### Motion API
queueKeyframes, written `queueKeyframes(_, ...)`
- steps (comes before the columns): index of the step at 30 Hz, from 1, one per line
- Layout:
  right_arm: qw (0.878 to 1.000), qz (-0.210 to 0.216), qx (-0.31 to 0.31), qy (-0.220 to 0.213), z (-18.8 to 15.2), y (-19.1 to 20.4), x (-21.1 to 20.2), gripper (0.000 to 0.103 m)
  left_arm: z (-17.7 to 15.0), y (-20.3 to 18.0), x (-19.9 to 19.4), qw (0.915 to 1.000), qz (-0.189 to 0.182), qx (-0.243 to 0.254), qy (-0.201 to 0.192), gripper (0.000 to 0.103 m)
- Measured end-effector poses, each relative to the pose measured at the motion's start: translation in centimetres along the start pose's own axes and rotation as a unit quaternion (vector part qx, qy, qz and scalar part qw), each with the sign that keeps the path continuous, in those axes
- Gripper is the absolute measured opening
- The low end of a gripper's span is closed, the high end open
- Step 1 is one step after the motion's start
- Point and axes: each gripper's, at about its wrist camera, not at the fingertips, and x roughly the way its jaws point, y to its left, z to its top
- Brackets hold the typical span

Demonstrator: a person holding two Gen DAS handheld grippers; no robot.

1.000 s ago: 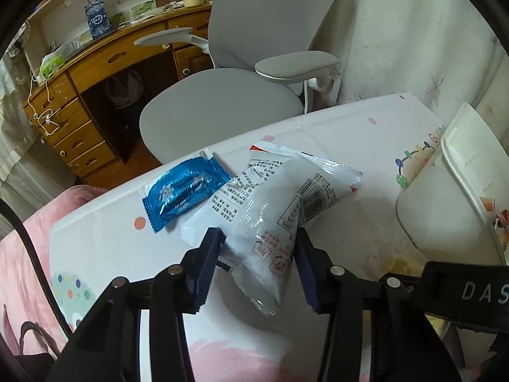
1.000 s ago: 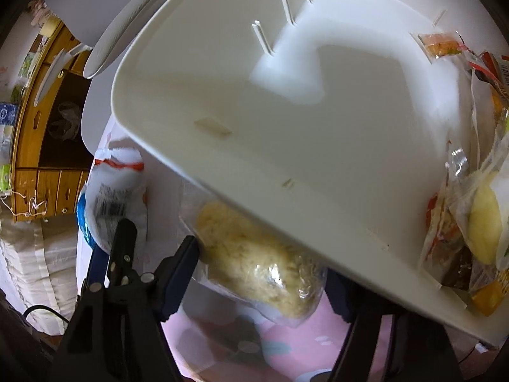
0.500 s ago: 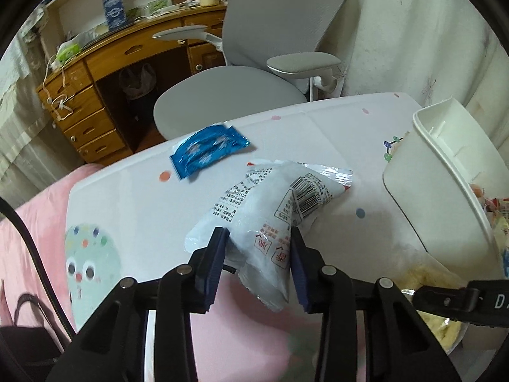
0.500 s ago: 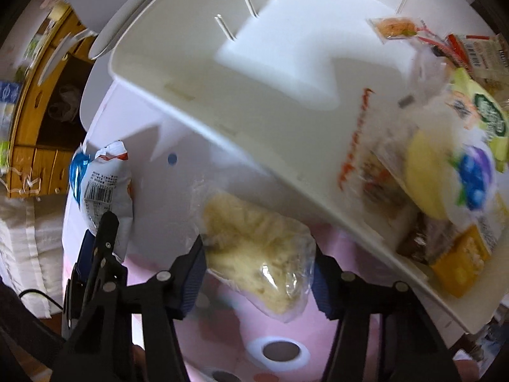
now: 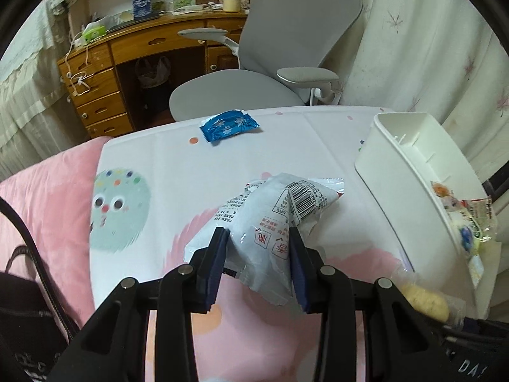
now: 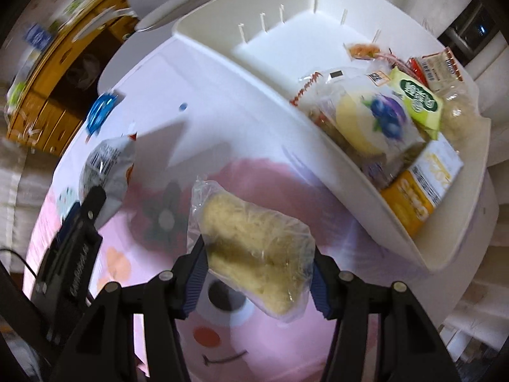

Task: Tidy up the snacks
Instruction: 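Lift both held bags and carry them over the white tray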

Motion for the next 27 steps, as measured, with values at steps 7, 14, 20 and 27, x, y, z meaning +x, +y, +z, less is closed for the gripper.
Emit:
queueKeyframes(7,1.0,0.012,-0.023,-0.007,-2.5,-4.2,-2.5,0.055,-1.8,-0.4,-4.4,0.9999,-0.004,-0.006,-0.014,0.036)
queueKeyframes(14,0.999,0.033,-0.027,-0.024,-3.9,-7.3,-5.8,0.055,-3.2,-1.3,-8.2,0.9996,-0.004,-0.016,-0.024,0.036)
queueKeyframes(20,0.996,0.061,-0.045,-0.044,-4.0,-8.9,-7.9,0.055,-4.0,-2.8,-10.1,0.9996,-0.013,-0.022,-0.016,0.036)
queueKeyframes(27,0.985,0.087,-0.133,-0.069,-2.8,-9.4,-10.1,0.056,-4.3,-5.0,-12.3,0.9964,0.0,-0.084,-0.011,0.036)
